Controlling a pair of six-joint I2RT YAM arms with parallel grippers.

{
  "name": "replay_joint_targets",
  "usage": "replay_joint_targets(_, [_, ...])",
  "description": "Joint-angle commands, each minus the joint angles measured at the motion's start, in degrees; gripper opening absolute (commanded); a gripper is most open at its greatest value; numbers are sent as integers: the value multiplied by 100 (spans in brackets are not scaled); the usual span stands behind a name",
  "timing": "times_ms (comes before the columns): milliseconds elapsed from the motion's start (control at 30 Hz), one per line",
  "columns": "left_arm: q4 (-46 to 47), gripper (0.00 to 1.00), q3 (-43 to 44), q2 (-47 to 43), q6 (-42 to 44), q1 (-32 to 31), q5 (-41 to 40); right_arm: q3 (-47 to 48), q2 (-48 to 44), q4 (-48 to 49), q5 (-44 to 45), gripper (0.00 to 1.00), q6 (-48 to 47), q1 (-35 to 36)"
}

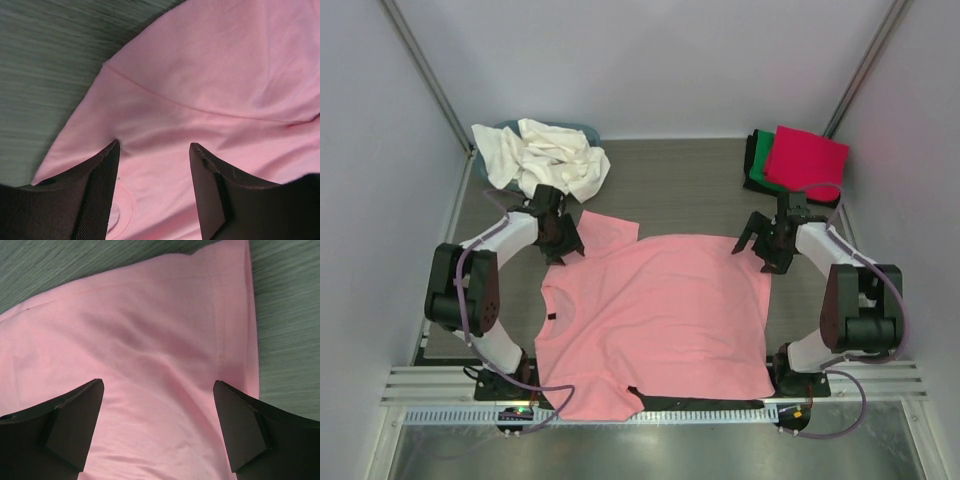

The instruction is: Fold and stack the t-shirts

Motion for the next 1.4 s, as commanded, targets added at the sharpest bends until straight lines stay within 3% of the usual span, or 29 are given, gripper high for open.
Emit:
replay_joint_targets(0, [440, 59, 296, 380, -140, -93, 122, 374, 567, 327, -18, 97, -114, 127])
replay_joint_targets(300, [107, 56, 1060, 1522, -237, -76, -765, 1462, 2255, 397, 439, 97, -97, 154])
replay_joint_targets(500, [-552, 54, 2545, 2532, -228, 179, -1021, 2990, 3370, 11, 720, 97, -70, 154])
replay_joint_targets(700, [-1202, 54, 3818, 2842, -316, 469, -1170, 4529, 3952, -429, 730, 97, -88, 154])
replay_joint_targets(833, [-1590, 56, 4138, 2535, -263, 487, -1118, 5016, 3804, -684, 554, 98, -184, 180])
replay_joint_targets(867, [-1547, 61, 3772, 1725, -254, 470, -1039, 4912, 3281, -780, 519, 100, -254, 363])
replay_joint_targets(933, [-1537, 66, 3410, 1438, -202, 452, -942, 4850, 3146, -876, 545, 100, -298, 408])
replay_joint_targets(1100, [-1686, 71, 1970, -451, -61, 101, -924, 3893, 1723, -1106, 878, 100, -387, 645])
replay_joint_targets(1200, [-1888, 71, 897, -1480, -192, -452, -1029, 2927, 572, -1053, 1019, 100, -308, 716])
replay_joint_targets(1367, [-2187, 70, -719, -2896, -1279, -1541, -1170, 1048, -1194, -965, 1257, 100, 78, 778])
